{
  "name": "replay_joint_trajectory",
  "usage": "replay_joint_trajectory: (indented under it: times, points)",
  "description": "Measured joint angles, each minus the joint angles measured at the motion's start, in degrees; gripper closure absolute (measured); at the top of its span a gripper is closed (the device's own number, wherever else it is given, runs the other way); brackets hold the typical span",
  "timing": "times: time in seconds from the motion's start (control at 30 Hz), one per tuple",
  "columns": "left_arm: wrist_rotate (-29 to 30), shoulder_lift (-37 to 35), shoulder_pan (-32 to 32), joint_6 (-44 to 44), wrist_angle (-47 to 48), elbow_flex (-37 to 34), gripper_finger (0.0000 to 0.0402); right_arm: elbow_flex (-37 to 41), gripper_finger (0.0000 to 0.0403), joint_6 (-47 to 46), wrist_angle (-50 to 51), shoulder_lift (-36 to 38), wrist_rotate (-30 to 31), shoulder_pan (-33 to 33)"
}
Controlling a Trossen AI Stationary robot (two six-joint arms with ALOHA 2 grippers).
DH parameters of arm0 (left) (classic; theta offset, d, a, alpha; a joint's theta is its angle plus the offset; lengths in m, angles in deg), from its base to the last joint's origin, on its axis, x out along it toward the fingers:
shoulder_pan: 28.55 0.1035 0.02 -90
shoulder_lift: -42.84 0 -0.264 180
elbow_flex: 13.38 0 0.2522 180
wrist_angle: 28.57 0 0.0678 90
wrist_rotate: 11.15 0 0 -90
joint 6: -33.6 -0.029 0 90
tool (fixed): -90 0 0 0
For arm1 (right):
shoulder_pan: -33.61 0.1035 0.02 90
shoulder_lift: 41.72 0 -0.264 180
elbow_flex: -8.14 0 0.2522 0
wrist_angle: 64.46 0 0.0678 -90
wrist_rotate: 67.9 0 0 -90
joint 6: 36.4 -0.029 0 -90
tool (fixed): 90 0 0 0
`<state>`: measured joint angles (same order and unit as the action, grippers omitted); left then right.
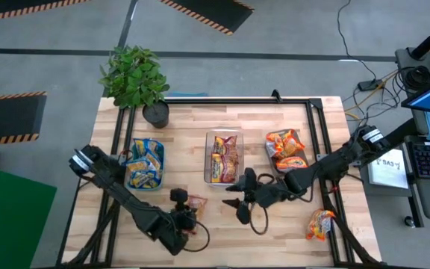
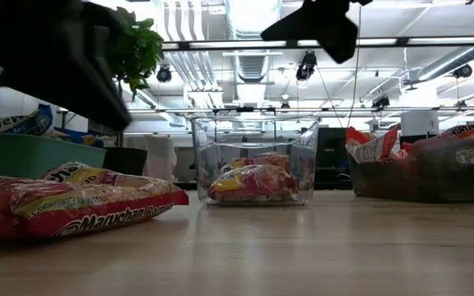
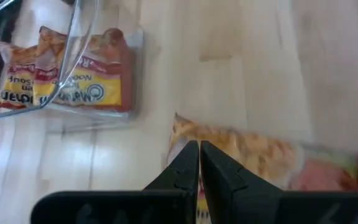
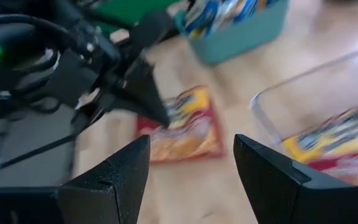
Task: Sort Maruchan noodles
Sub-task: Put the red noodle pack into the transparent bin
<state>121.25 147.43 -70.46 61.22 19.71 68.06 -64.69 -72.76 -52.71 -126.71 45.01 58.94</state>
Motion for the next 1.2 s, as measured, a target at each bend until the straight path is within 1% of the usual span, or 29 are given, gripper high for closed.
replay_joint_trajectory:
  times: [0.1, 0.2, 0.3, 0.43, 0.5, 0.6, 0.7, 0.87, 1.0, 1.2]
  points:
    - [-1.04, -1.99, -2.18, 0.01, 2.86, -0.49, 0.0402, -1.8, 0.0184, -5.95, 2.76, -0.28, -6.31, -1.06]
    - [-3.45, -4.18, -4.78, 0.55, 4.0, -2.82, 0.0402, -2.51, 0.0184, -13.72, 6.29, -0.28, -9.66, -1.1]
    - [-5.93, -5.9, -6.95, 2.54, 3.87, -5.31, 0.0402, -2.5, 0.0184, -22.72, 9.15, -0.31, -10.64, -0.11]
    - [-5.92, -6.26, -8.03, 7.28, 3.71, -8.51, 0.0402, -1.89, 0.0184, -31.71, 10.9, -1.07, -10.93, 3.14]
    - [-5.87, -6.28, -8.04, 9.59, 2.74, -10.32, 0.0402, -1.38, 0.0184, -34.62, 11.74, -1.95, -9.68, 4.82]
    - [-5.43, -6.26, -7.96, 10.75, -0.1, -13.53, 0.0402, -1.01, 0.0184, -38.02, 11.83, -4.13, -7.24, 6.06]
    - [-4.97, -6.26, -7.83, 10.57, -4.75, -16.24, 0.0402, -0.72, 0.0184, -40.98, 12.44, -7.03, -7.05, 6.44]
    - [-3.76, -6.32, -7.76, 10.77, -8.54, -19.06, 0.0402, -1.23, 0.0184, -43.07, 11.91, -10.89, -8.36, 6.39]
    - [-2.65, -6.33, -7.37, 10.63, -11.56, -20.8, 0.0402, -1.4, 0.0184, -43.33, 11.96, -12.04, -8.4, 6.39]
    - [-2.24, -6.37, -6.52, 10.07, -12.4, -21.79, 0.0402, -1.42, 0.0184, -43.9, 11.68, -11.85, -7.88, 6.39]
